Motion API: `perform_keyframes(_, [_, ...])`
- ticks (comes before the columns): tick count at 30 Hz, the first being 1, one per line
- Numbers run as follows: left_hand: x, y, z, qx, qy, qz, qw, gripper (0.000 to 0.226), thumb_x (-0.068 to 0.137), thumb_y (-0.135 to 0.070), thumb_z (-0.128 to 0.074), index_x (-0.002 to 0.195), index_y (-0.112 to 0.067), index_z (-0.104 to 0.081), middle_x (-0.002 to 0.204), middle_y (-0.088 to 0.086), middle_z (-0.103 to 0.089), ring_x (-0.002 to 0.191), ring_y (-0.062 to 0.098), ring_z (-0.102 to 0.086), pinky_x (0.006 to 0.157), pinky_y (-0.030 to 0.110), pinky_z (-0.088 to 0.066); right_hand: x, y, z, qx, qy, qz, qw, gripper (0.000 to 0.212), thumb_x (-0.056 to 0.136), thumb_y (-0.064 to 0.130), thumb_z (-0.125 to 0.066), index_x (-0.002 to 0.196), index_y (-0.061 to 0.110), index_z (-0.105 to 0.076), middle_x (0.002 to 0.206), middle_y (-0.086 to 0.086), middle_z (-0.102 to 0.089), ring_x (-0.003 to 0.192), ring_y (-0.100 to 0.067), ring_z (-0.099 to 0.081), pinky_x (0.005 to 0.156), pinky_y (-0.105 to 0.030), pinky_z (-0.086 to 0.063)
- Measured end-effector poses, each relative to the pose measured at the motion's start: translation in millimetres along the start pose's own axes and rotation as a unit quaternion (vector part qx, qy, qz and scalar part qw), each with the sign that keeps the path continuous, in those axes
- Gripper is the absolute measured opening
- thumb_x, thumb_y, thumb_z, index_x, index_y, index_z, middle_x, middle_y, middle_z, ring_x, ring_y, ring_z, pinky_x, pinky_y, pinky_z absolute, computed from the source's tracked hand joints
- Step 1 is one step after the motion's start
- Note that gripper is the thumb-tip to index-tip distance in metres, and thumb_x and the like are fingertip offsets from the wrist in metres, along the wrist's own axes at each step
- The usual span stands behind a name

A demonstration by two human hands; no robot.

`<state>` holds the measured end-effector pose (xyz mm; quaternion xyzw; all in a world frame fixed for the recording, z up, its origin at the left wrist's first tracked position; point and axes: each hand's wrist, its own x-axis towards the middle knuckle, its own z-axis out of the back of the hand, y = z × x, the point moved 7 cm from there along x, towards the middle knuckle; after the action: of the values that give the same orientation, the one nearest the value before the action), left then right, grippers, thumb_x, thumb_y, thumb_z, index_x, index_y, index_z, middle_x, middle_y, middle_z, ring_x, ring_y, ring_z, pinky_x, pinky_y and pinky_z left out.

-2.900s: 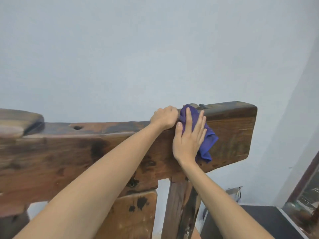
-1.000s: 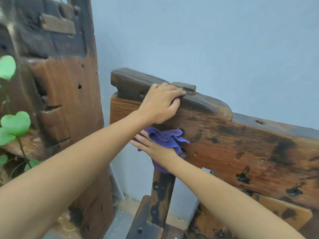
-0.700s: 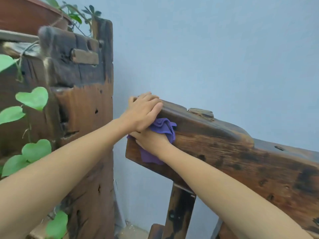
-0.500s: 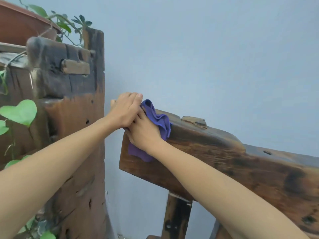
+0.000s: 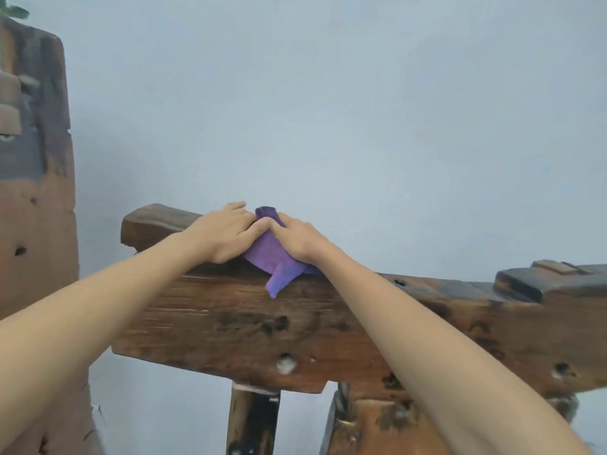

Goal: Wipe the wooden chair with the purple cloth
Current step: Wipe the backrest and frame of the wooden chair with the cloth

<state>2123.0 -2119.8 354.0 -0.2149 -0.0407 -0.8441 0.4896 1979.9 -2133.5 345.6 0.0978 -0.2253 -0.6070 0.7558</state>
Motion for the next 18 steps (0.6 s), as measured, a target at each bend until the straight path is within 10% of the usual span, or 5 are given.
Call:
perform_keyframes(4, [20, -41, -26, 0.047, 0.036, -0.001, 0.998, 0.069, 0.096, -0.060, -0.005, 0.115, -0.024, -0.060, 0.119, 0.004, -0.064, 0.125, 0.026, -0.044, 0.102, 0.048, -0.042, -25, -126, 32, -0.007, 0.009, -0.132, 0.991, 0.072, 0.102, 0.065, -0.028, 0.145, 0.013, -0.054, 0.148, -0.018, -0.055, 0.131, -0.036, -0.053, 0.106, -0.041, -0.037])
perform_keyframes(10, [55, -94, -63, 0.044, 0.073, -0.086, 0.993, 0.064, 0.100, -0.062, -0.012, 0.117, -0.027, -0.063, 0.137, -0.005, -0.060, 0.151, 0.019, -0.023, 0.118, 0.044, -0.028, -78, -306, 102, -0.100, 0.009, -0.264, 0.959, 0.073, 0.104, 0.063, -0.028, 0.133, 0.005, -0.062, 0.140, -0.022, -0.059, 0.118, -0.034, -0.058, 0.093, -0.036, -0.038])
perform_keyframes(18, [63, -90, -62, 0.112, 0.056, -0.007, 0.992, 0.054, 0.097, -0.057, -0.025, 0.118, -0.029, -0.066, 0.115, 0.005, -0.064, 0.118, 0.025, -0.053, 0.093, 0.043, -0.046, -72, -400, 139, -0.172, 0.030, -0.350, 0.920, 0.084, 0.097, 0.073, -0.024, 0.148, 0.011, -0.049, 0.155, -0.015, -0.047, 0.136, -0.035, -0.049, 0.115, -0.048, -0.033])
